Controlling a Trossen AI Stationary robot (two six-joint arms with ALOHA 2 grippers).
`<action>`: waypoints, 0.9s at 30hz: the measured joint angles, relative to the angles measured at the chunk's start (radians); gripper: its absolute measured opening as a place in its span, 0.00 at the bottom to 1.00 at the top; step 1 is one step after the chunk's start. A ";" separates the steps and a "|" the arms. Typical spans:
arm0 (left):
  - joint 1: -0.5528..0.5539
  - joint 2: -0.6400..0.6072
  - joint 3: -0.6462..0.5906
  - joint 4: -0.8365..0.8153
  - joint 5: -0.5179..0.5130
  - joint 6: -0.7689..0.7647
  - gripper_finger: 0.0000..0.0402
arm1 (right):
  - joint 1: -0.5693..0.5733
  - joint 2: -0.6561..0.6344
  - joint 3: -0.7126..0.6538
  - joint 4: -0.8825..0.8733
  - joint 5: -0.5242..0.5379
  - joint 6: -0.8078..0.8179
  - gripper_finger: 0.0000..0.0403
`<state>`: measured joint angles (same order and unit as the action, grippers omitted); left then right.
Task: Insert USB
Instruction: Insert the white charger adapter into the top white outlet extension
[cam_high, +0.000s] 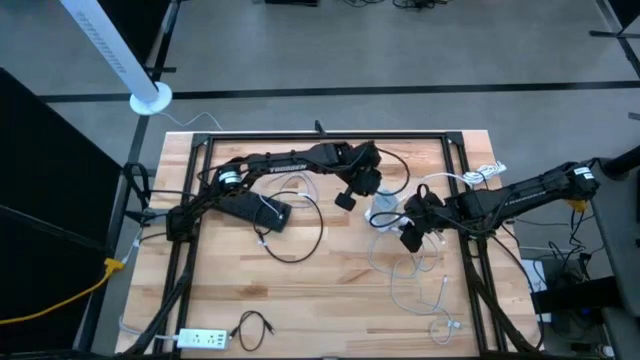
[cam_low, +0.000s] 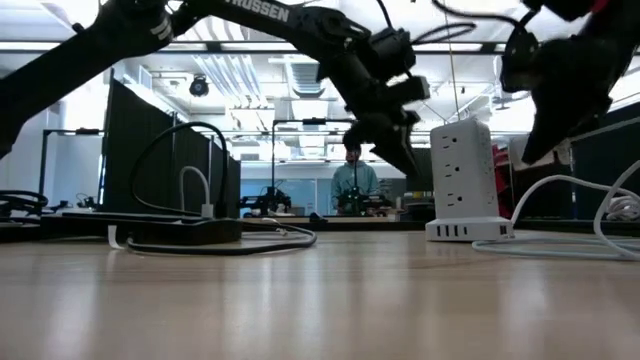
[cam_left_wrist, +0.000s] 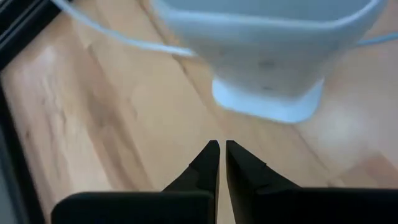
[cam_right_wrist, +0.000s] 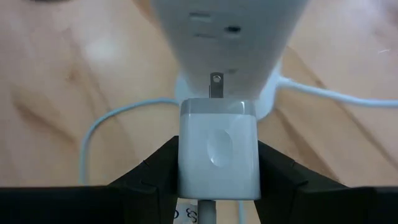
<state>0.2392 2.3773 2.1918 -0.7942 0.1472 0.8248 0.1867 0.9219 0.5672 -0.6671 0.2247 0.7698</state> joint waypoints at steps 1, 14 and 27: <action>0.002 -0.012 0.000 -0.011 -0.001 -0.004 0.00 | 0.005 -0.005 0.010 -0.001 -0.019 0.000 0.35; -0.051 -0.360 0.000 -0.087 -0.050 -0.197 0.00 | 0.023 -0.192 0.245 0.016 -0.097 0.149 0.35; -0.231 -0.509 0.001 0.112 -0.052 -0.039 0.05 | -0.096 -0.274 0.268 0.562 -0.317 0.316 0.35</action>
<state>0.0082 1.8687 2.1925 -0.6823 0.0954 0.7862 0.0907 0.6484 0.8352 -0.1050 -0.0925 1.0860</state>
